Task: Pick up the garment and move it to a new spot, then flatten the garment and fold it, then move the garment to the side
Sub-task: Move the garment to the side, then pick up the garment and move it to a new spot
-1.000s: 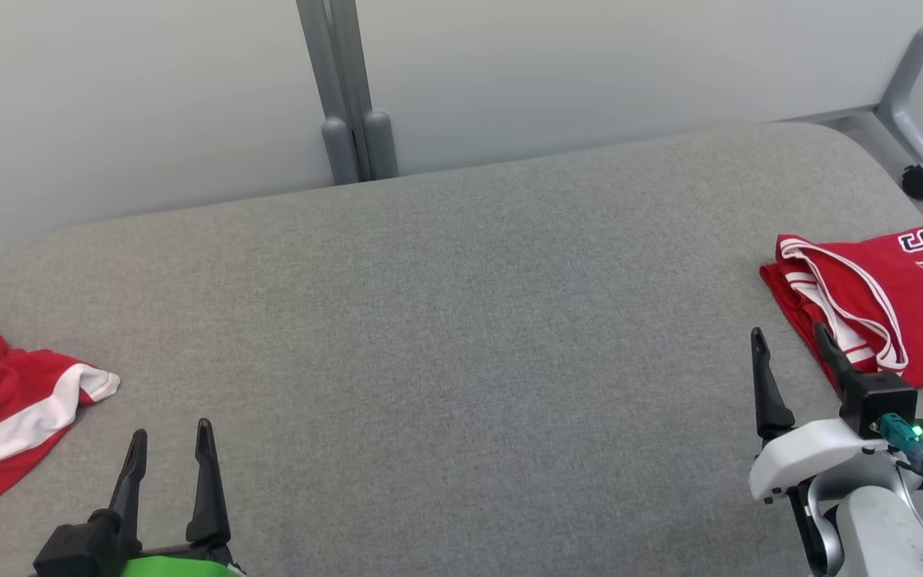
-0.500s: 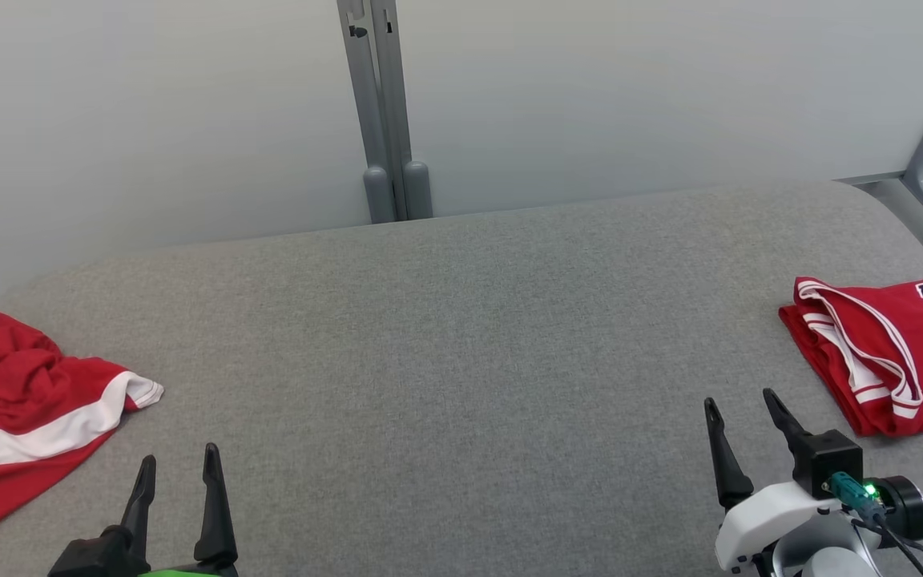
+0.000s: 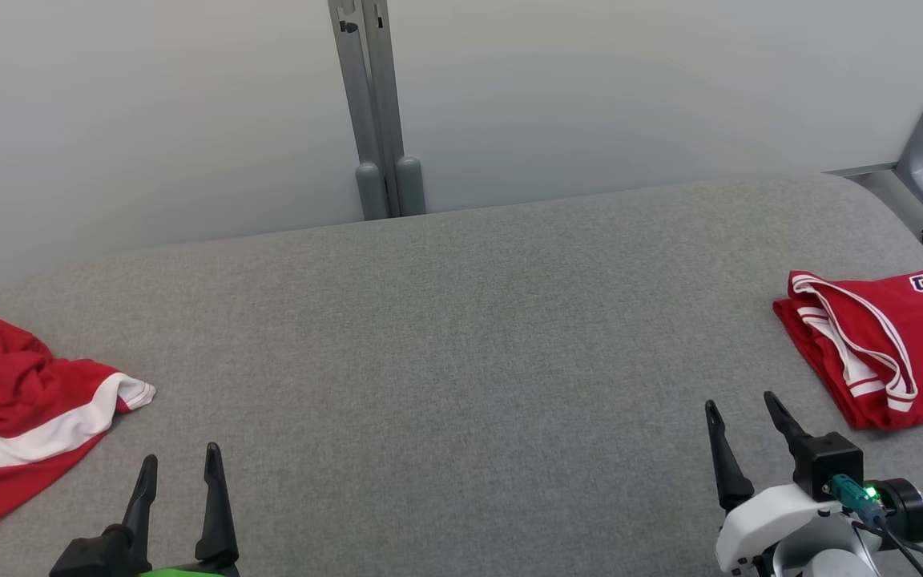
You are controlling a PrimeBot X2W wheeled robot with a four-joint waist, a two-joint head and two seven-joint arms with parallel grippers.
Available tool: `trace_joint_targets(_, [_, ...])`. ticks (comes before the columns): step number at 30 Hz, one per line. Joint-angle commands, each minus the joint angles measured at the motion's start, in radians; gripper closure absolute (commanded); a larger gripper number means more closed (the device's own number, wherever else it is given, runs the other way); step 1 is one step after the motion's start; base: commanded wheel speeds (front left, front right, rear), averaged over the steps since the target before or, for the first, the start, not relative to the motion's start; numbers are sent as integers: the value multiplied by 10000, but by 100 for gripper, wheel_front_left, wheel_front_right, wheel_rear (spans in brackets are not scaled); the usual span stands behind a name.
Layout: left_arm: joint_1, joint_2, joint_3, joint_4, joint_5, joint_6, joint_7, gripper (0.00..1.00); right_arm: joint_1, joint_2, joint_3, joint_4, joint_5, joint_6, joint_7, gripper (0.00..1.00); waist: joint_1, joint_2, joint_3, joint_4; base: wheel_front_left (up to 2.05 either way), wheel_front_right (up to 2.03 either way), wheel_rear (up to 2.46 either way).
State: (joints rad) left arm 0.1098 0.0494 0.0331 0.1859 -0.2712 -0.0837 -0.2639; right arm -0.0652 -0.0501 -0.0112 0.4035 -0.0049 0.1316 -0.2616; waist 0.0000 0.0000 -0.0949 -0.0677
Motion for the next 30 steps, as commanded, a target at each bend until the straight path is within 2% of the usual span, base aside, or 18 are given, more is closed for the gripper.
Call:
trace_joint_targets(1, [-153, 27, 17, 25, -125, -37, -1, 0, 73, -10, -14, -67, 1, -19, -44, 0, 0, 0, 17, 22, 0, 0, 0])
trace_joint_targets(6, [-193, 27, -2, 77, -144, 2, -1, 0, 71, -9, 5, -135, 51, -19, -44, 0, 0, 0, 40, 180, 0, 0, 0])
trace_joint_targets(10, [-165, 27, -89, 45, -140, 72, 1, 0, 194, -12, -5, -209, 55, -19, -44, 0, 0, 0, 40, 627, 0, 0, 0])
trace_joint_targets(26, [298, 34, 515, 72, 430, -120, 0, 0, 454, -11, 291, -277, 568, -19, -45, 0, 0, 0, -336, 3637, 0, 0, 0])
trace_joint_targets(30, [392, 33, 694, 33, 558, -169, 1, 0, 516, -16, 379, -290, 724, -19, -45, 0, 0, 0, -379, 4162, 0, 0, 0])
